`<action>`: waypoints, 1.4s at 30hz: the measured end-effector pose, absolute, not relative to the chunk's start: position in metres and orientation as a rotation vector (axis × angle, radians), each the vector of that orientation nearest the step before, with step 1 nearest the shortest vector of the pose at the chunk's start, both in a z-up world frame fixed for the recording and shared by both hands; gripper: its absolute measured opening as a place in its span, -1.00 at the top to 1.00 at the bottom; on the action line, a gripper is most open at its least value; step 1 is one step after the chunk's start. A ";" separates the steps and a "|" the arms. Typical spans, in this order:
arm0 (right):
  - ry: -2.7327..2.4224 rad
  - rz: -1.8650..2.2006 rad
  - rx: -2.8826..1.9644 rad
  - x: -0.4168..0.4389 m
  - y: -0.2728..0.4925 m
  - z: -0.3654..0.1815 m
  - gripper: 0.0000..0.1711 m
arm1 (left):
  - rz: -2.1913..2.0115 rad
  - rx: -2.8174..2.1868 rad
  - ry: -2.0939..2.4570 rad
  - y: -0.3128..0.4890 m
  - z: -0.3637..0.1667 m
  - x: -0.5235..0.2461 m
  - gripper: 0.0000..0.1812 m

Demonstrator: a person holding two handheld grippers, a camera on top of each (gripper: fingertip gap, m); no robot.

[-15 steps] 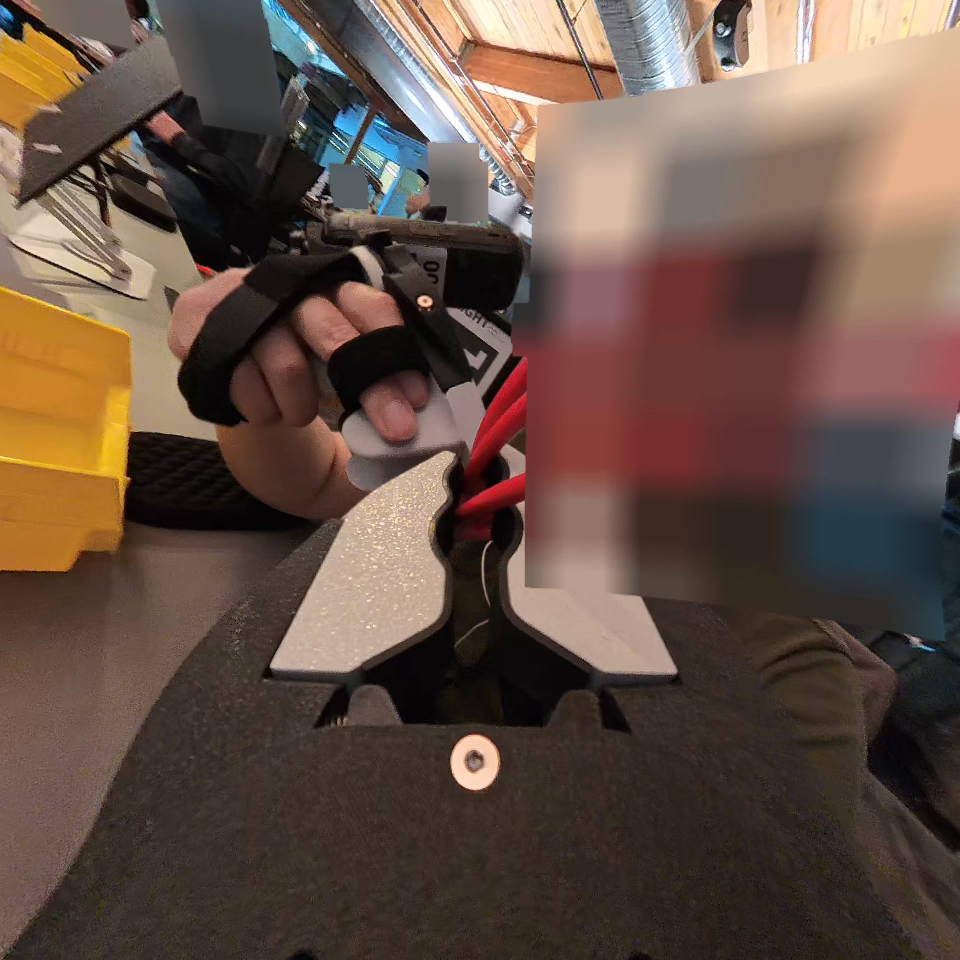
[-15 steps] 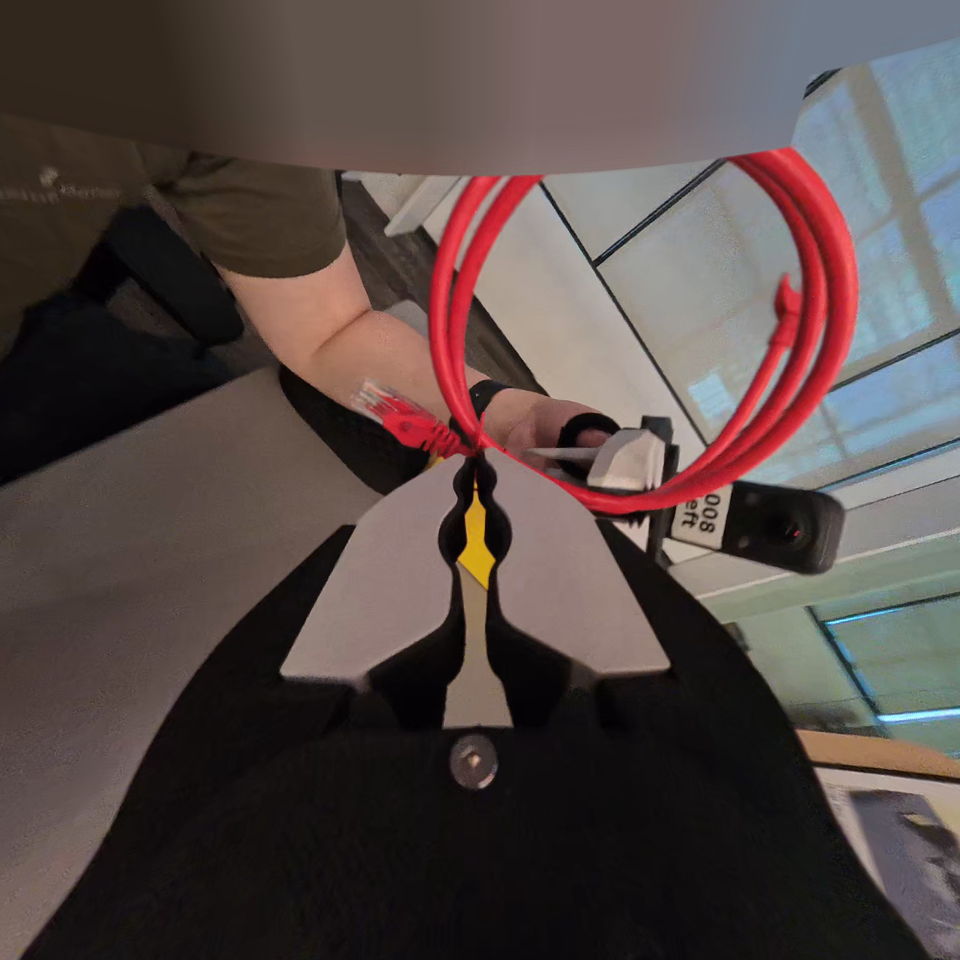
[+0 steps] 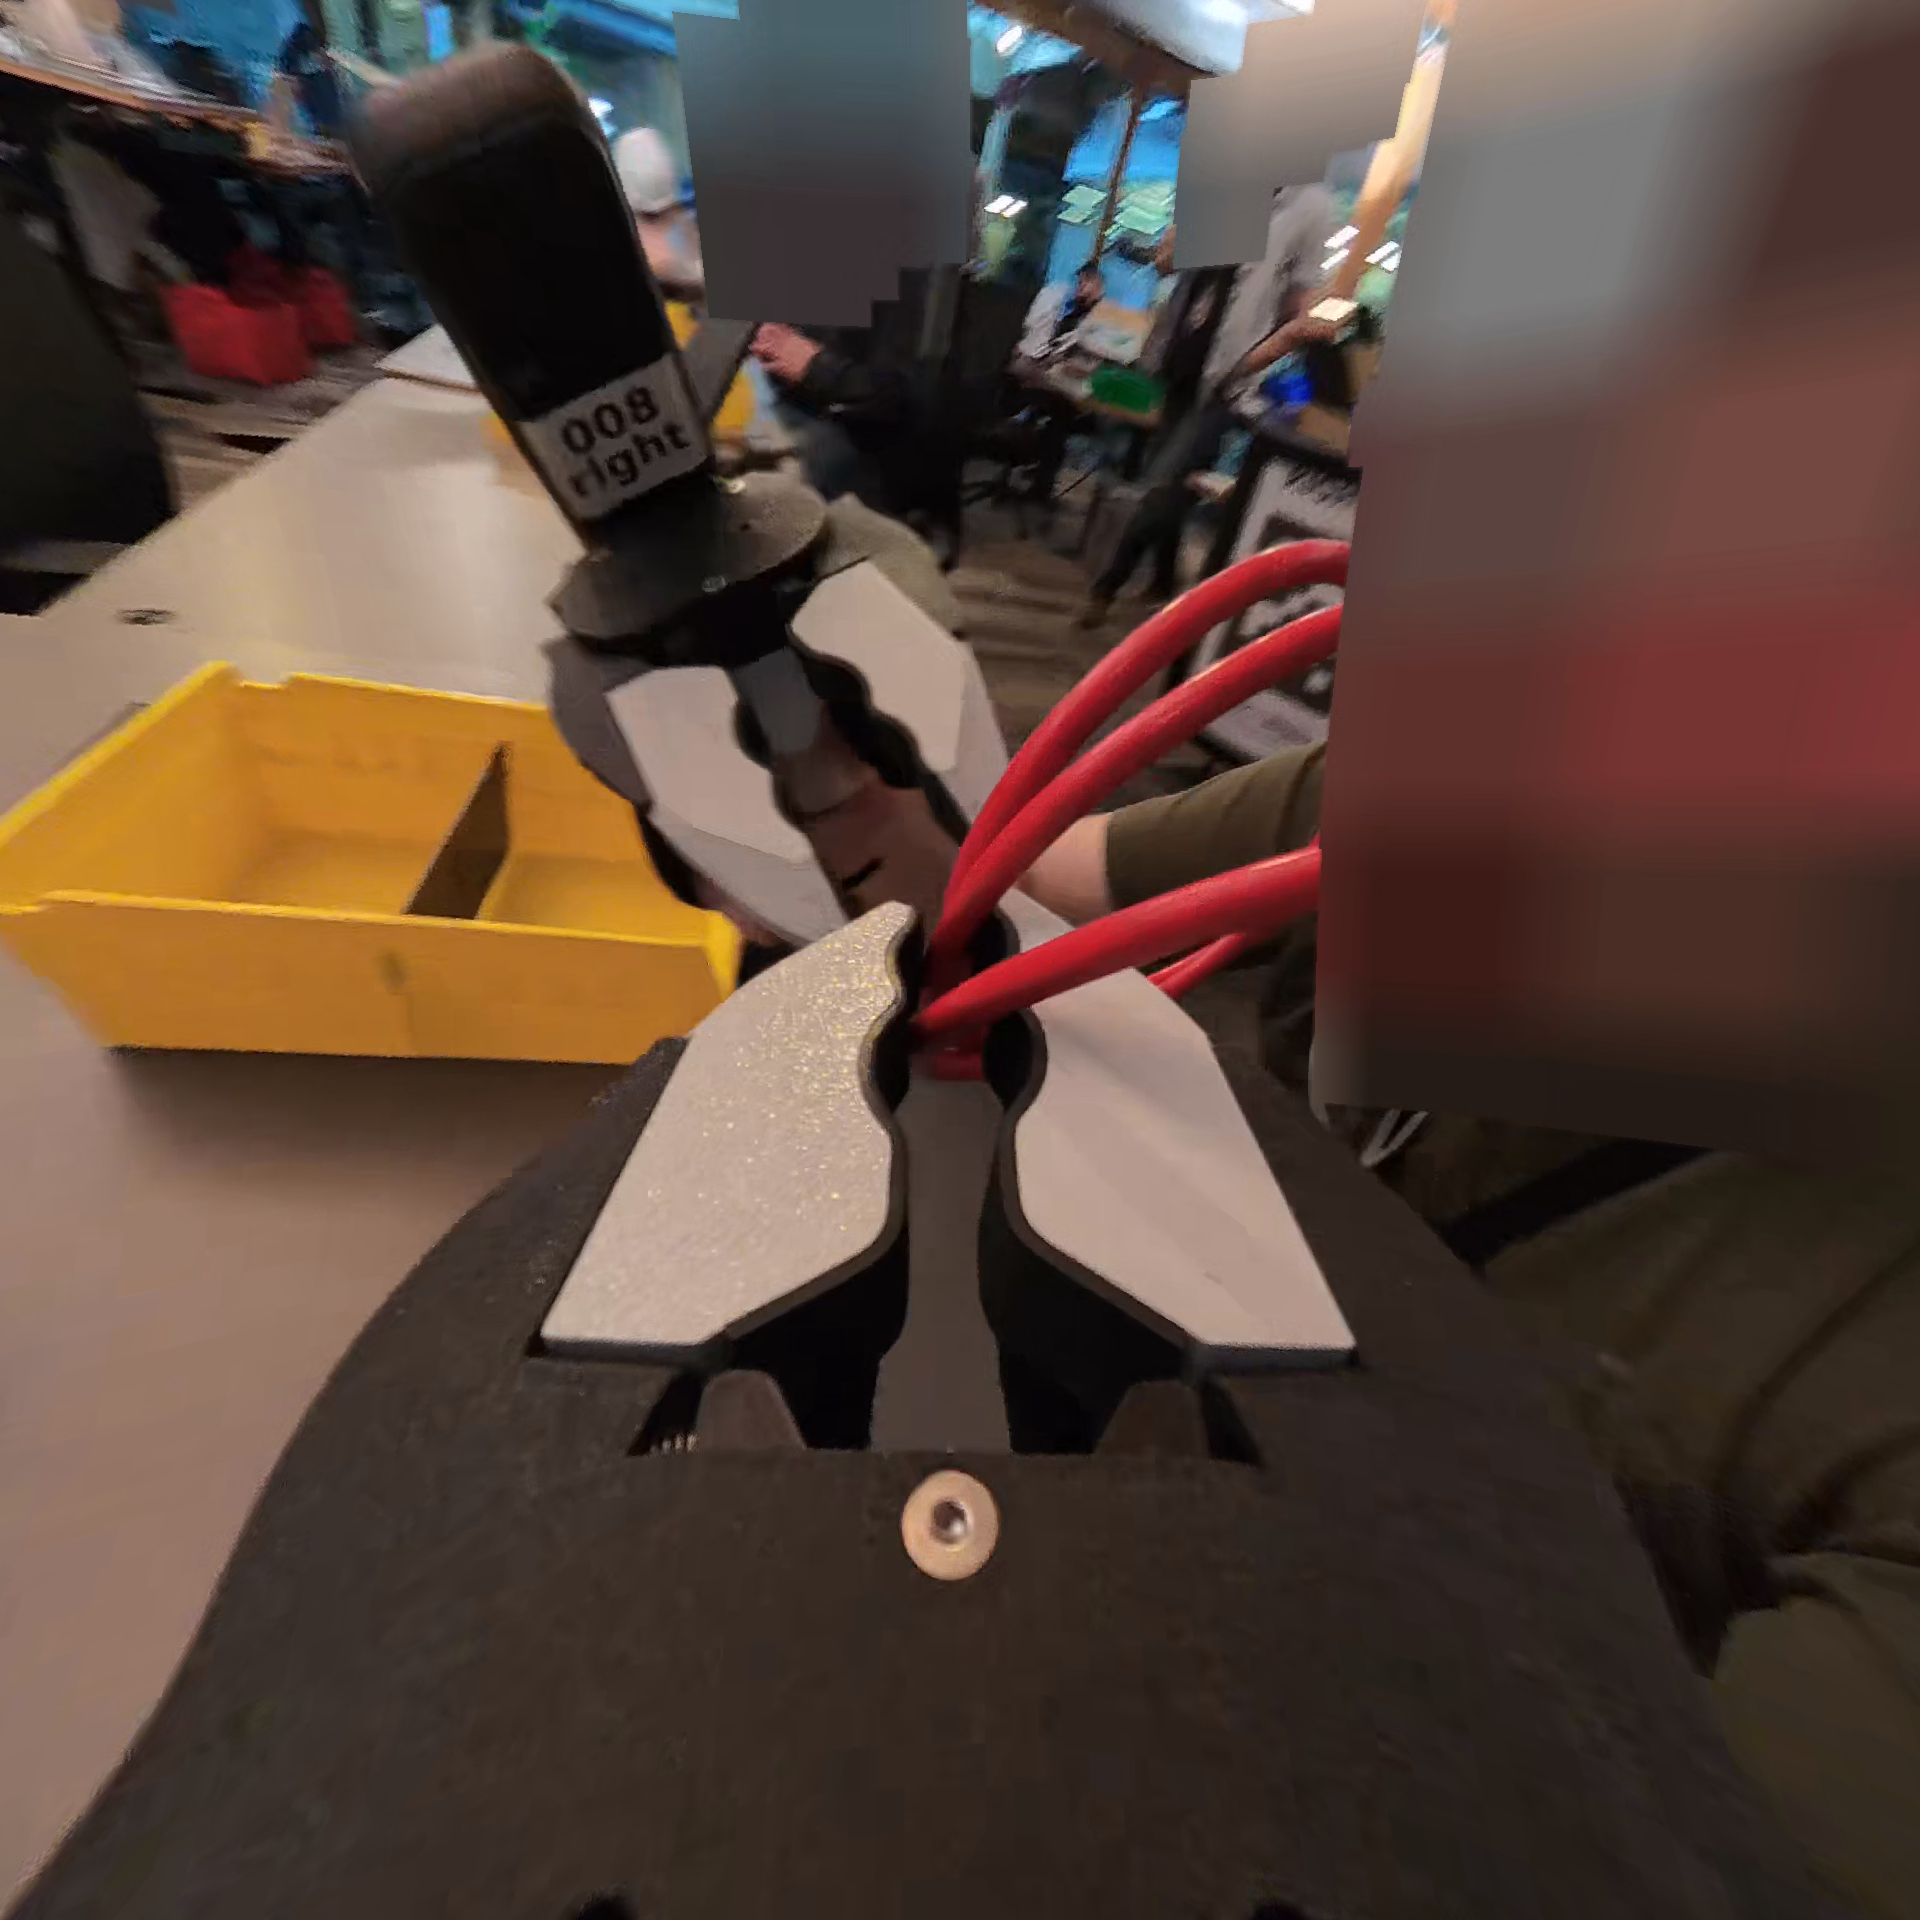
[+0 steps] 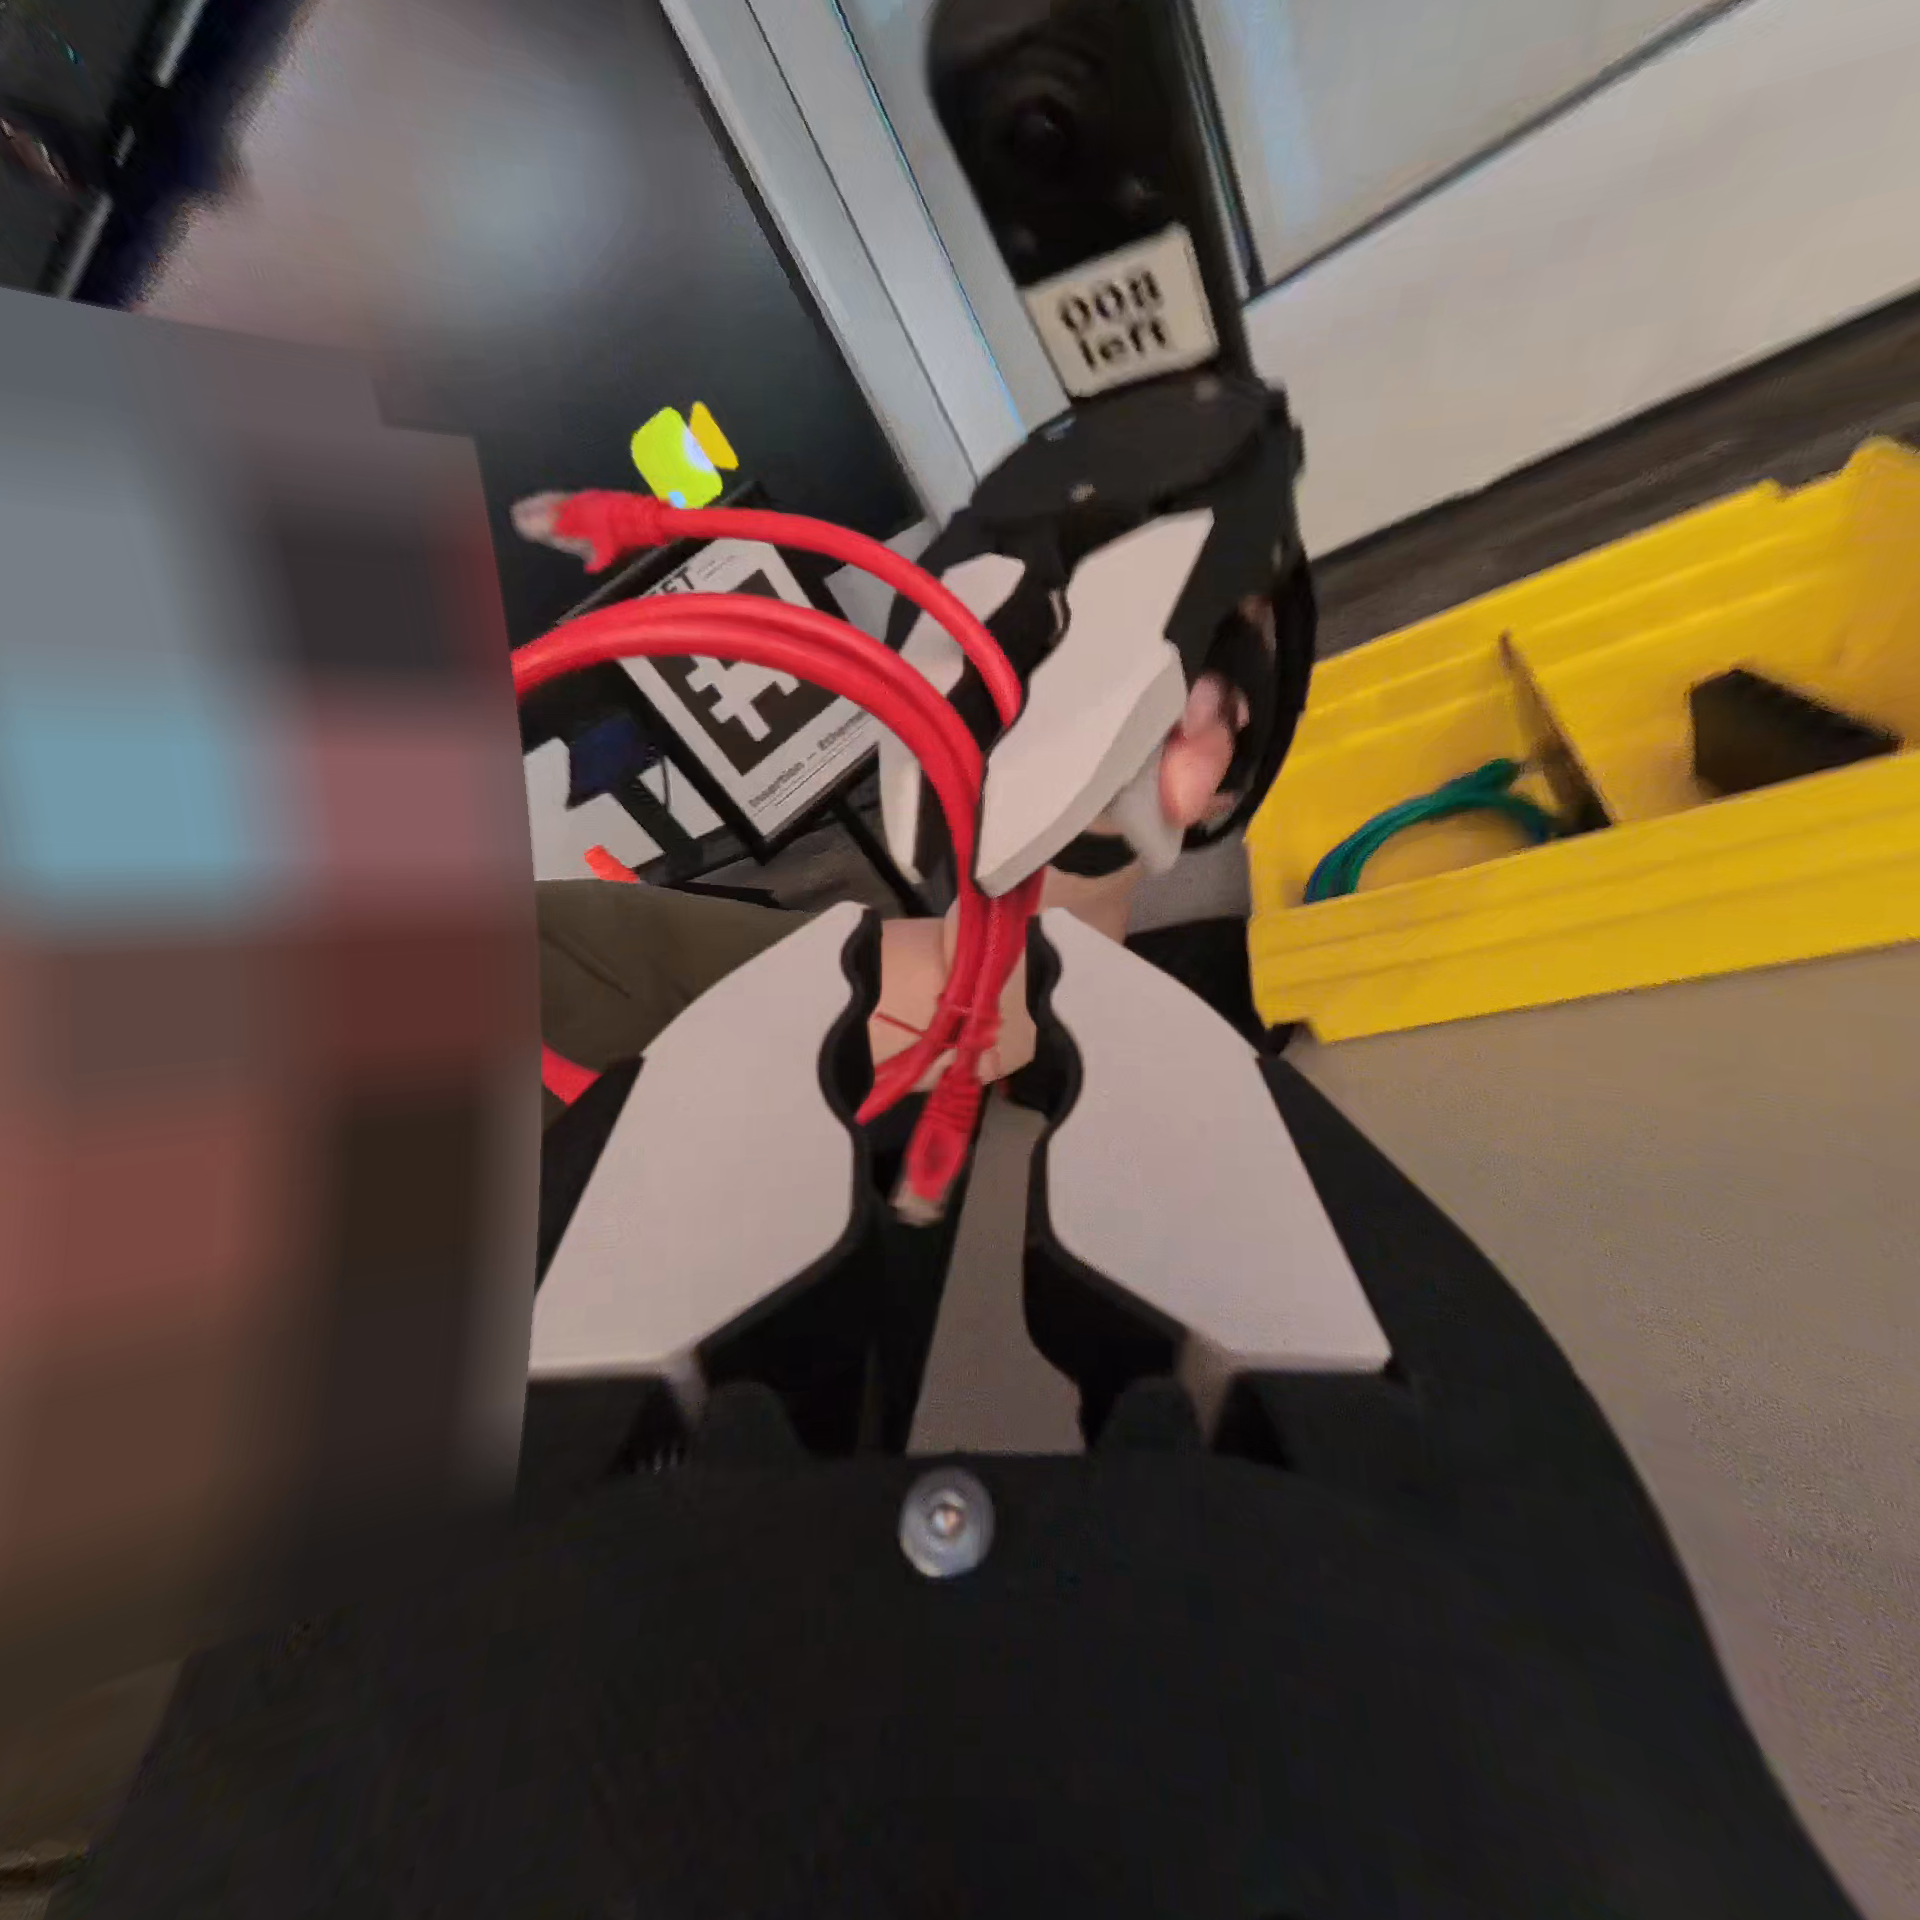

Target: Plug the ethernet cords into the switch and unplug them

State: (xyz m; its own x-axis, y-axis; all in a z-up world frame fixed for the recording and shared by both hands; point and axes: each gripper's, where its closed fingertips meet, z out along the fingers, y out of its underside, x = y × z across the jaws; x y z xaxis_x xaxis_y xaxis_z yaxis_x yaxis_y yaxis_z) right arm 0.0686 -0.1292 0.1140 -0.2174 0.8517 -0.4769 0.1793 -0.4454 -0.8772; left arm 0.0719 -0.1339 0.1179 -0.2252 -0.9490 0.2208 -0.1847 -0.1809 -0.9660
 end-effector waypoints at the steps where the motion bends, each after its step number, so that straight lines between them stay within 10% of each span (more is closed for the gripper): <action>1: -1.221 1.719 -1.579 0.067 -0.129 0.109 0.68 | -1.390 -1.380 1.418 -0.130 0.115 0.071 0.90; 20: -1.482 1.614 -1.617 0.063 -0.143 0.074 0.95 | -1.244 -1.340 1.467 -0.137 0.116 0.070 0.90; 38: -1.501 0.040 -0.343 0.061 -0.147 0.100 0.96 | -1.856 -1.387 1.306 -0.140 0.131 0.059 0.91; 42: -1.503 0.471 -0.536 0.057 -0.150 0.101 0.81 | -1.794 -1.350 1.346 -0.144 0.134 0.053 0.91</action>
